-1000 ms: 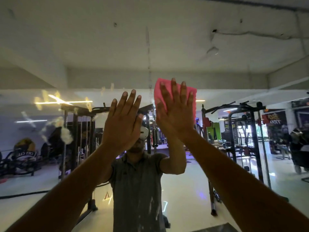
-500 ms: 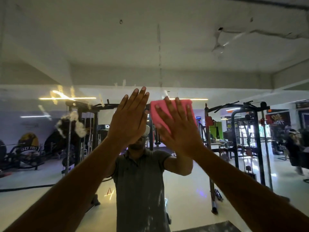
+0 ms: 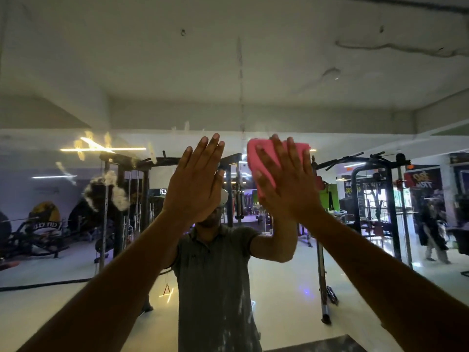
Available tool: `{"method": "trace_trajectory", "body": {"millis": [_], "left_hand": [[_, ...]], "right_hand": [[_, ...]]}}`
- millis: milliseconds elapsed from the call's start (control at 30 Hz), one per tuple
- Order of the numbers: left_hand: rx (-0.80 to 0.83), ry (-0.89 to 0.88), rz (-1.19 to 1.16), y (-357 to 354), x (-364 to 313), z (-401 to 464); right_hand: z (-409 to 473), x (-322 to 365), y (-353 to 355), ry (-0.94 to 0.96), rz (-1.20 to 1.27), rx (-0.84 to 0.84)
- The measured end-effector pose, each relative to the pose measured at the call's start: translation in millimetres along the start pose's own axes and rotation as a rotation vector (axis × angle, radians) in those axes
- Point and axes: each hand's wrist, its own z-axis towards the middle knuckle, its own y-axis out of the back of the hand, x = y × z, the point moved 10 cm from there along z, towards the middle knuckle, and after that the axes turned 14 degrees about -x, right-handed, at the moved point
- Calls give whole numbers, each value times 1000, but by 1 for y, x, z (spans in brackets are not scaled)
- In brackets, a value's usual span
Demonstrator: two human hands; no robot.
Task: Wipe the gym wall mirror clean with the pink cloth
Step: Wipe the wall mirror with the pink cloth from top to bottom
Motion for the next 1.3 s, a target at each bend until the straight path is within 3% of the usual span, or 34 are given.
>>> {"method": "trace_trajectory", "body": {"millis": [133,233,333,433,500,600,667,800,867,900,1000,1100,1200,1300], "left_hand": [[-14,24,-13,1,-3,-1],[10,15,-9,1,-2,-1],[34,3,15,1,0,0],[24,13,26,1,-2,0],[15,18,34,1,-4,1],[7,12,24,3,-5,1],[23,-3,7,3,-4,2],[22,-12,24,2,-3,2],[5,-3,10,4,-3,2],[1,0,12,3,-3,2],[4,-5,26,3,-3,2],[27,-5,16,3,-2,2],[29,-11,12,3,-4,1],[5,14,5,5,-5,1]], "right_hand": [[65,11,7,-235,-20,-51],[10,48,5,-10,0,-13],[-21,5,2,59,13,36],[41,-39,6,-167,-55,-5],[57,-18,12,-252,-56,-14],[-1,41,10,26,-36,2],[-49,33,10,117,53,51],[10,-35,12,-98,-5,-19],[52,-28,13,-224,-14,-27],[58,-10,12,-217,-19,-32],[3,55,6,77,13,-20],[-56,29,4,160,68,16],[-8,-28,5,2,7,-28],[65,-29,6,-184,-6,-70]]}}
